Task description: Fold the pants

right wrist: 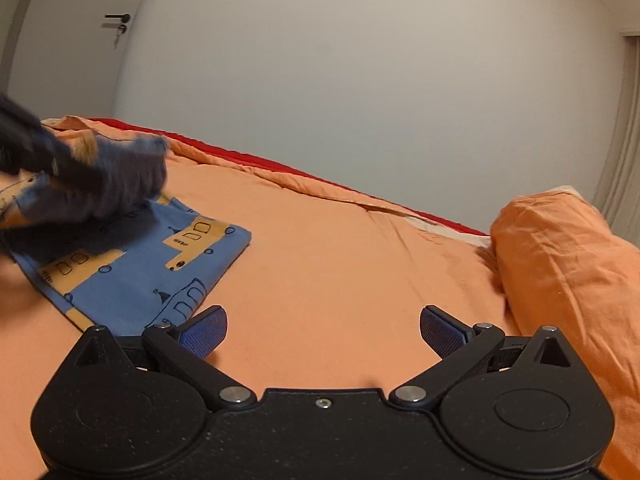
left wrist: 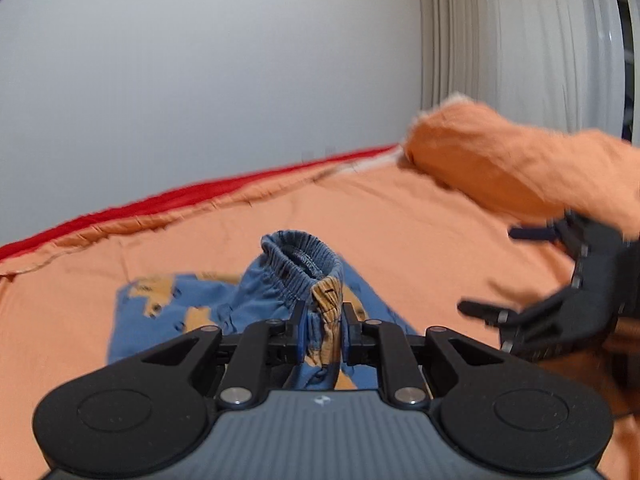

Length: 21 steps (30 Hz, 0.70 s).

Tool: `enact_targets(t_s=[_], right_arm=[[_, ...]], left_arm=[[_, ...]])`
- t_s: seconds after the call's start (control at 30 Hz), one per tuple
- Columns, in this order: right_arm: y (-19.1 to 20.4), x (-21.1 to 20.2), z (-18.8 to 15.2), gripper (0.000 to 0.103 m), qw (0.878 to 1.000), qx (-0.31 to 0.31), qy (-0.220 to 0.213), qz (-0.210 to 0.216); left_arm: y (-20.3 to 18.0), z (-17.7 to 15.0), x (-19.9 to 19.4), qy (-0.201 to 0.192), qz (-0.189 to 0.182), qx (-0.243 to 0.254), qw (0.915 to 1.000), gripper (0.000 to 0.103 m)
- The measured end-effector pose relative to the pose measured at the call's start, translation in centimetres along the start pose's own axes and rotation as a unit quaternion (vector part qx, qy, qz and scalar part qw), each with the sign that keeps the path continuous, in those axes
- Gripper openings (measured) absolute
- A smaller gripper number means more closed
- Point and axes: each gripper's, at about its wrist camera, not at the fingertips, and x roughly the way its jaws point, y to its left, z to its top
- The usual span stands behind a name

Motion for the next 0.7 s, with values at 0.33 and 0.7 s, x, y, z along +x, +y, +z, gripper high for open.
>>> enact_targets(t_s=[0.33,0.7], right_arm=[[-1.8,1.8,1.0,0.102,0.997,0.019,0.015,0.076],[1.1,4.9,5.5,0.087,0.963,0.069,0.02,0.262]], left_arm=[[-1.4,-2.9,-0.8,0.025,0.005,0.037,0.999,0.046],[-3.0,-3.2,-0.9,0.039,0.035,0.088,0.9948,0.041]])
